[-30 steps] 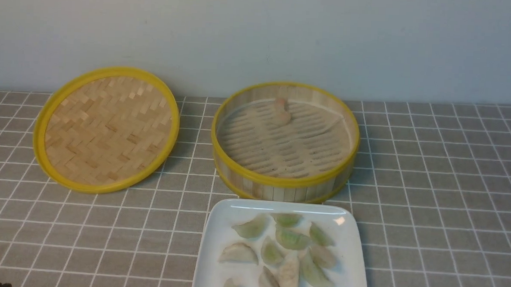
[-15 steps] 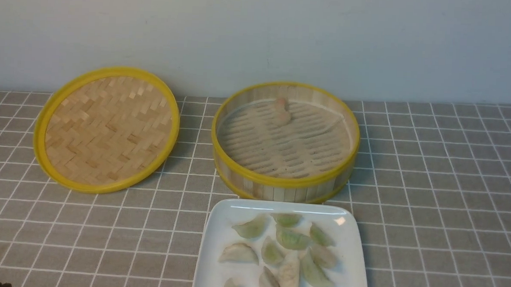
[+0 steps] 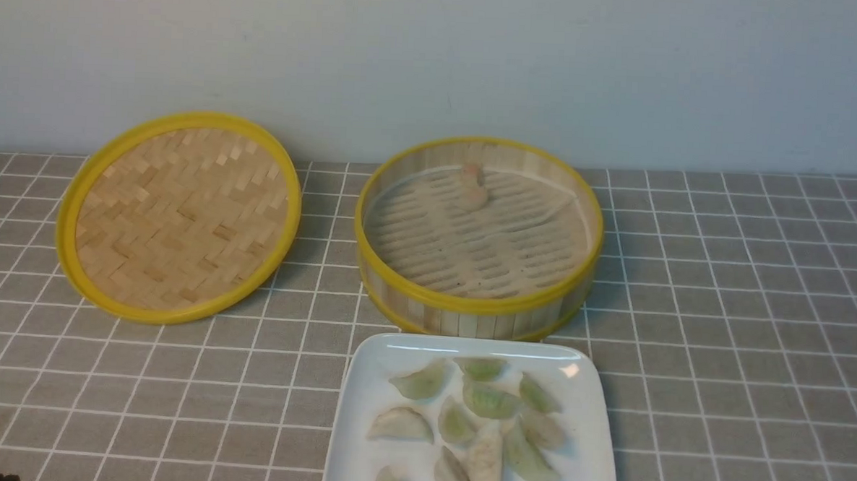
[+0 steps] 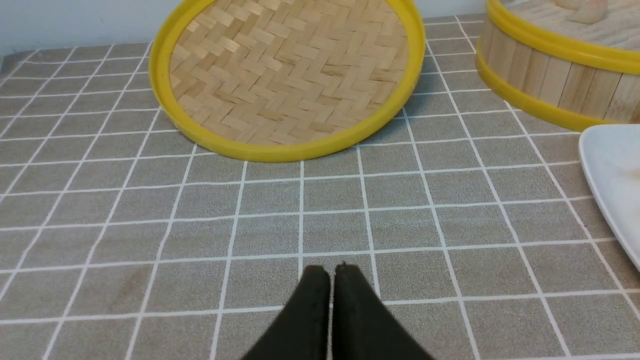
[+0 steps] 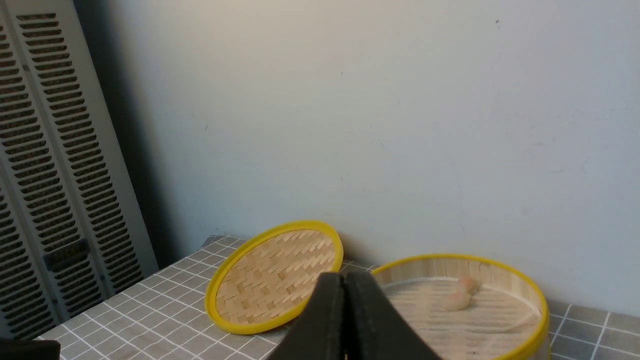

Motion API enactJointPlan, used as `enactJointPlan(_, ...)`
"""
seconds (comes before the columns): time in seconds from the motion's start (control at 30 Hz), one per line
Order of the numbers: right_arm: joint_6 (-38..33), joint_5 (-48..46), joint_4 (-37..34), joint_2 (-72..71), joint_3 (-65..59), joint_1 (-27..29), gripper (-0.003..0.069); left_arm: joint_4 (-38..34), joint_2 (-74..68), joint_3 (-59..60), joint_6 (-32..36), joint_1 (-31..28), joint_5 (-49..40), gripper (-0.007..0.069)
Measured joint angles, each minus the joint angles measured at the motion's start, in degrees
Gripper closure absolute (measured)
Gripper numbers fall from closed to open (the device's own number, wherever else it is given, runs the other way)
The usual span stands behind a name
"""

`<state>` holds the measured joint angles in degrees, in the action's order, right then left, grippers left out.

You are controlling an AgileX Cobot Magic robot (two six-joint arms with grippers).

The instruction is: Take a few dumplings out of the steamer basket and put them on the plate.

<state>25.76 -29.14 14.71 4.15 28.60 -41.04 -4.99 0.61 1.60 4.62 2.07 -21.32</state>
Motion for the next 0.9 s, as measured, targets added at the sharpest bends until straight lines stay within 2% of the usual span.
enactJointPlan(0.13, -4.2, 1.8, -1.6, 0.1, -1.2, 0.0, 0.0669, 0.0, 0.0, 0.0, 0.0, 0.0, 0.0, 0.0629)
enactJointPlan(0.37, -19.5, 6.9, -12.2, 0.1, -2.9, 0.0, 0.0669, 0.0, 0.0, 0.0, 0.0, 0.0, 0.0, 0.0629)
enactJointPlan(0.63, -21.7, 7.1, -14.7, -0.1, -3.1, 0.9, 0.0669, 0.0, 0.0, 0.0, 0.0, 0.0, 0.0, 0.0629)
enactJointPlan(0.9, -22.1, 6.8, -13.2, -0.6, -9.9, 21.0, 0.0669, 0.0, 0.0, 0.0, 0.0, 0.0, 0.0, 0.0629)
